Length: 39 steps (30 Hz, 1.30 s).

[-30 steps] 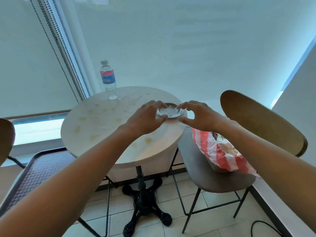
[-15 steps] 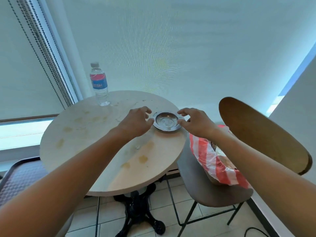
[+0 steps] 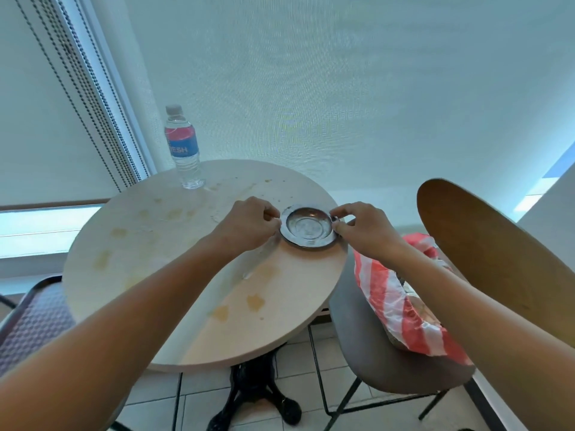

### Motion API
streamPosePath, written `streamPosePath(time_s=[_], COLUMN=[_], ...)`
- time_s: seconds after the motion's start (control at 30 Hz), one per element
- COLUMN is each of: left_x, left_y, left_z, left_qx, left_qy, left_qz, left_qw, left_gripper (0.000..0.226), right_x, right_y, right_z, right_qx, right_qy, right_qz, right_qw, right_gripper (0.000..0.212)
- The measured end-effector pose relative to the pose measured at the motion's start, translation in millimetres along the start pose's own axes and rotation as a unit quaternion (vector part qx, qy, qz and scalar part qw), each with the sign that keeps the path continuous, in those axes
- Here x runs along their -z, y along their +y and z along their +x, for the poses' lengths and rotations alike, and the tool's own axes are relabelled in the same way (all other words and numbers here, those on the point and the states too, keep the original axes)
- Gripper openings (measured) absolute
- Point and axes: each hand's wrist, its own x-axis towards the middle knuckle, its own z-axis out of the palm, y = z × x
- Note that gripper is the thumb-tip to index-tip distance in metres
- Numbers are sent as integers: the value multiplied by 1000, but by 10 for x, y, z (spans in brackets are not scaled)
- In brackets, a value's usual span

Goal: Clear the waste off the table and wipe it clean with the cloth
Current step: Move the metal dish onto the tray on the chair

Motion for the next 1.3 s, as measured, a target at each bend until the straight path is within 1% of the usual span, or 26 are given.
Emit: streamPosePath(time_s=[0.13, 0.4, 0.67, 0.93, 1.07, 1.3], left_x=[0, 126, 411, 639, 792, 1174], left_y=[19, 73, 79, -103, -279, -744], left_z=[26, -19, -374, -866, -1128, -1600], left_qx=[4, 22, 54, 135, 165, 181], left_qy=[2, 41, 121, 200, 220, 235], left_qz=[0, -12, -5, -19, -19, -7], left_qw=[1000, 999, 991, 970, 961, 955], left_gripper=[20, 22, 22, 21, 21, 22], right_x=[37, 190, 187, -79, -282, -712], right_y=[-12, -151, -481, -882, -1138, -1703], right_z=[28, 101, 207, 176, 81, -182], right_qx=[3, 39, 112, 196, 225, 250], right_qy=[-4, -10, -33, -77, -95, -112], right_qz=[3, 24, 38, 48, 50, 60], right_qw=[1000, 999, 992, 976, 968, 960], right_gripper=[30, 26, 22, 21, 20, 22])
